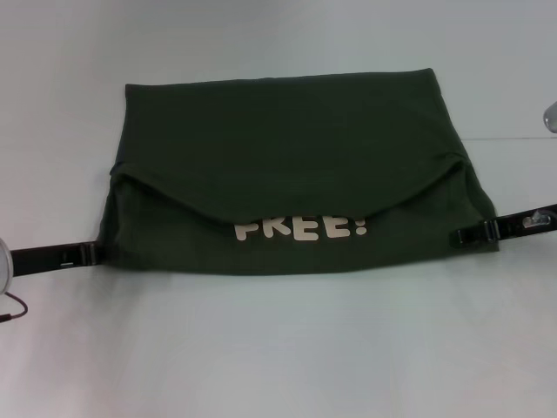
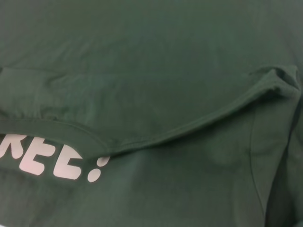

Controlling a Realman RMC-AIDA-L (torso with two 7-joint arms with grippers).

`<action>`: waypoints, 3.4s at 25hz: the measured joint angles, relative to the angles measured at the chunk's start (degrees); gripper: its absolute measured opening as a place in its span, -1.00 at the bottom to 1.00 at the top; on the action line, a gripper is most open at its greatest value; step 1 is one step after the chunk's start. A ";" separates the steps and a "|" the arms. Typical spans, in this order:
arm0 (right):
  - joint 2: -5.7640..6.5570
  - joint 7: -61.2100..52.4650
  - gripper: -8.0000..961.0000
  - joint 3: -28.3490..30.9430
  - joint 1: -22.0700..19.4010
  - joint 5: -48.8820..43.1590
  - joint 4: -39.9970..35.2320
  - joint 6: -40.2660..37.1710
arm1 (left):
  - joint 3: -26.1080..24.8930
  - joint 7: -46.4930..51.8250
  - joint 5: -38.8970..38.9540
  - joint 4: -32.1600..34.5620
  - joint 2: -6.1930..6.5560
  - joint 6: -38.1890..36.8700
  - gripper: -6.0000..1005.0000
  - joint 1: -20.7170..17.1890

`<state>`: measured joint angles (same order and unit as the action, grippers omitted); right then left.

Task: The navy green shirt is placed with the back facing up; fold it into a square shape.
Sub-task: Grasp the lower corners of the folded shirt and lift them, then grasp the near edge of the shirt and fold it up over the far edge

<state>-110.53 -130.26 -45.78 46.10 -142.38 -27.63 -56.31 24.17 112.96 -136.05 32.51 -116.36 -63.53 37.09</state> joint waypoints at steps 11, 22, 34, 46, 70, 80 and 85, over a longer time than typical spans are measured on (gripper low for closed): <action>0.14 0.07 -0.30 0.14 -0.32 0.00 -0.21 0.87 | 0.00 -0.04 0.28 -0.06 -0.04 0.26 -0.99 0.17; 0.39 1.68 -0.78 0.32 -1.03 -0.44 -0.49 0.35 | -0.18 0.39 0.28 -0.01 0.10 -0.64 -0.99 0.26; -2.25 6.21 -0.88 3.08 -11.06 3.55 -16.84 -15.33 | -1.97 3.06 -3.87 3.55 1.67 -16.48 -0.99 -0.20; -0.26 22.48 -0.88 14.47 -20.88 6.99 -19.18 -40.14 | -5.59 1.83 -11.33 8.25 4.39 -41.36 -0.99 -1.00; 5.15 21.49 -0.88 31.70 -13.85 13.23 -10.73 -37.98 | -14.33 11.04 1.38 4.58 7.90 -40.62 -0.99 3.24; 4.20 18.82 -0.89 30.95 -7.04 13.56 -5.68 -20.25 | -15.94 10.19 6.59 -2.49 7.11 -19.93 -0.99 2.45; 2.47 18.92 -0.89 27.12 -4.09 13.62 -2.66 -9.65 | -15.93 6.51 7.61 -5.59 5.04 -10.56 -0.98 3.33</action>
<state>-108.06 -111.34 -18.66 42.01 -128.77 -30.28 -65.96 8.24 119.47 -128.44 26.92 -111.32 -74.10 40.42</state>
